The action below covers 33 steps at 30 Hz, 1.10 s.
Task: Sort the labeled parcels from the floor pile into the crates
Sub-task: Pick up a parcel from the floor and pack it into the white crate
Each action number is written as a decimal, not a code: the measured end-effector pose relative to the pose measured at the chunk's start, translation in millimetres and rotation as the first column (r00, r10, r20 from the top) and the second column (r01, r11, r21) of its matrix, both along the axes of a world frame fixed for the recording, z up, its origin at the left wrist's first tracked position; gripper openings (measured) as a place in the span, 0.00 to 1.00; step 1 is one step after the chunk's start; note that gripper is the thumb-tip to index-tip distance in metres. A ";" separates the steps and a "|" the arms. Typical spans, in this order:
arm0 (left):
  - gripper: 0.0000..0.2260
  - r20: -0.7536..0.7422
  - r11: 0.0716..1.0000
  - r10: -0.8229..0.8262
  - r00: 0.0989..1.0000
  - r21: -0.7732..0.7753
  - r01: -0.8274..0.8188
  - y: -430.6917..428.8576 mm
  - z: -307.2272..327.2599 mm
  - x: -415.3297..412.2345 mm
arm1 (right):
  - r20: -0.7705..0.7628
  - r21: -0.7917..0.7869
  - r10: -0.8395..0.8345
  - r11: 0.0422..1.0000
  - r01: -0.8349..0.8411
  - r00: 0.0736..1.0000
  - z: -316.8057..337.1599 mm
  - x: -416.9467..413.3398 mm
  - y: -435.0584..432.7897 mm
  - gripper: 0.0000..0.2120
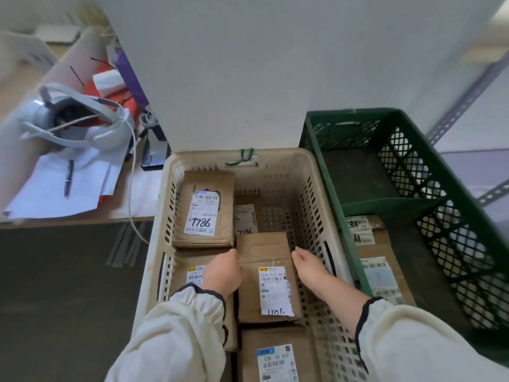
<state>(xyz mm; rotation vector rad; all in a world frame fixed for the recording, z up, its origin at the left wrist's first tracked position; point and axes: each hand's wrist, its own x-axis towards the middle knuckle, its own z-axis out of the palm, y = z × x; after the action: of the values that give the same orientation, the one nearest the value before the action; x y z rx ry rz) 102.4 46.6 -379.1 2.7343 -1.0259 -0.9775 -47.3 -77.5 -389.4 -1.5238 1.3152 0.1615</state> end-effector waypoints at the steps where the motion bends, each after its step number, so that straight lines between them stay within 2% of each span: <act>1: 0.12 0.017 0.999 -0.032 0.999 -0.003 0.032 0.1 10.9 -0.7 | 0.007 -0.024 0.046 0.999 -0.046 0.999 10.5 -4.3 0.9 0.23; 5: 0.11 0.113 0.986 -0.157 0.981 -0.043 0.163 2.4 60.9 -1.5 | 0.033 -0.128 0.242 0.963 -0.236 0.970 63.3 -13.5 7.1 0.23; 10: 0.16 0.206 0.938 -0.334 0.920 -0.022 0.346 27.8 107.4 -21.3 | 0.030 -0.247 0.389 0.895 -0.370 0.921 115.1 -26.5 32.6 0.24; 15: 0.19 0.233 0.937 -0.314 0.920 -0.080 0.340 58.7 129.2 -32.7 | -0.044 -0.321 0.442 0.843 -0.432 0.896 139.7 -35.1 52.3 0.24; 19: 0.20 0.291 0.947 -0.300 0.908 -0.023 0.320 85.6 142.2 -31.5 | -0.042 -0.295 0.472 0.836 -0.463 0.880 148.5 -34.1 71.0 0.25; 23: 0.18 0.320 0.982 -0.167 0.933 -0.031 0.187 126.5 156.3 -28.0 | -0.038 -0.313 0.556 0.783 -0.538 0.831 154.4 -12.1 94.3 0.25; 26: 0.17 0.302 0.998 -0.001 0.953 -0.066 0.022 174.2 166.5 -29.1 | 0.000 -0.321 0.676 0.697 -0.641 0.737 158.3 11.0 123.2 0.24; 28: 0.18 0.300 0.989 0.141 0.943 -0.093 -0.118 217.0 170.9 -36.7 | 0.012 -0.309 0.781 0.596 -0.741 0.624 158.8 26.1 150.2 0.23; 30: 0.20 0.298 0.958 0.285 0.911 -0.101 -0.267 266.0 170.3 -52.1 | -0.019 -0.338 0.874 0.451 -0.826 0.485 158.0 39.6 184.0 0.21; 33: 0.21 0.281 0.864 0.498 0.820 -0.085 -0.496 347.1 163.0 -96.3 | -0.059 -0.401 0.954 0.246 -0.882 0.293 156.5 50.6 250.9 0.21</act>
<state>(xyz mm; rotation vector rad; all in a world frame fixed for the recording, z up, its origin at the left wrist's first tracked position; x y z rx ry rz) 6.1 393.7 -216.1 2.9565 -0.2784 -0.4870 3.3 173.4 -232.8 -2.4436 0.0448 0.5307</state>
